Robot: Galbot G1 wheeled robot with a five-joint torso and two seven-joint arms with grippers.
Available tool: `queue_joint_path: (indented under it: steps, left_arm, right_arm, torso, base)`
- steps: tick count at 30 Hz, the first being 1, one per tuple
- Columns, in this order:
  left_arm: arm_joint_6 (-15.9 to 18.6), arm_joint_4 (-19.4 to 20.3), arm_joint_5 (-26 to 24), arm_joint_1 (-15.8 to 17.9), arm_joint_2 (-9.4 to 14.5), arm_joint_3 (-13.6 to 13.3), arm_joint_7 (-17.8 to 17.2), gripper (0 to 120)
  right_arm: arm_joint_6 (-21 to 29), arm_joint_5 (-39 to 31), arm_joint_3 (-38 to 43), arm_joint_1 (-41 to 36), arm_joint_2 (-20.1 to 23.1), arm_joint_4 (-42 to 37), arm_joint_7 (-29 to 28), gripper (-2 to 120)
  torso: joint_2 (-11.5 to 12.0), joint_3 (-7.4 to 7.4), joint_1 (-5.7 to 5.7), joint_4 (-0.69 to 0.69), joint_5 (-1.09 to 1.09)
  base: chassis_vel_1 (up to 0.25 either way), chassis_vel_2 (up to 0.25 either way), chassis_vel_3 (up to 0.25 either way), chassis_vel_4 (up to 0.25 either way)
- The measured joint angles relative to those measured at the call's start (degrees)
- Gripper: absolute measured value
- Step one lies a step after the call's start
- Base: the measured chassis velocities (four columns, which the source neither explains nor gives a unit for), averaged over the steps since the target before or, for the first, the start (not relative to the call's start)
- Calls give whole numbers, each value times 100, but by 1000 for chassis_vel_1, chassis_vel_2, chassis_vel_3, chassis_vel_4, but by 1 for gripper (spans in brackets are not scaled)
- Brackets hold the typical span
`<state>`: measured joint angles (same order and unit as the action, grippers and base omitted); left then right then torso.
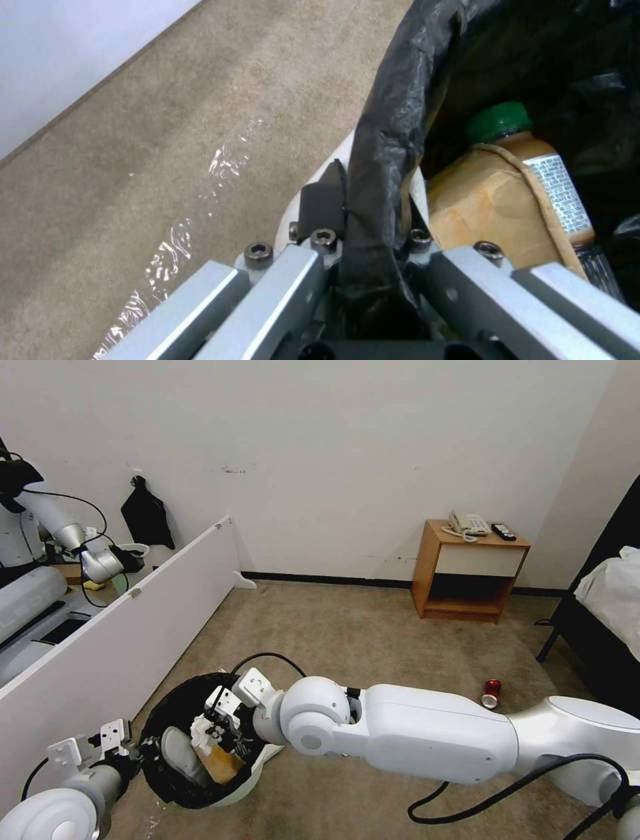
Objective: Pick up the trash bin, then pick up the garbage from the floor and place it into the trash bin.
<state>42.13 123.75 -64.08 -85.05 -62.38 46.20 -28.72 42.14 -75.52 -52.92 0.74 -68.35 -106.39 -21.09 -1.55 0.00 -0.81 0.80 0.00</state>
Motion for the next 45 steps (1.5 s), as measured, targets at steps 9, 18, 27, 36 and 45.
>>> queue_joint_path:
  steps: [9,18,27,36,45]
  left_arm:
    - [0,-48,17,10,-12,-15,4,1]
    - [0,-87,30,10,-16,-14,4,1]
    - [0,-96,49,-3,-28,11,4,1]
    - [0,-143,82,-9,-5,62,8,1]
    - [0,-51,130,-176,-49,290,12,1]
  right_arm:
    - [0,-85,94,39,163,-139,-22,60]
    - [0,-148,253,104,199,-240,-60,89]
    - [0,-269,749,188,324,-573,-198,100]
    - [-72,-485,2408,-53,1408,-1406,-479,100]
    - [-2029,352,3745,-789,2265,-1303,-100,100]
  torso:
    - [0,0,0,0,0]
    - [0,0,0,0,0]
    - [1,0,0,0,0]
    - [1,0,0,1,2]
    - [1,0,0,-2,2]
  base:
    - [0,0,0,0]
    - [0,0,0,0]
    - [0,0,0,0]
    - [0,0,0,0]
    - [0,0,0,0]
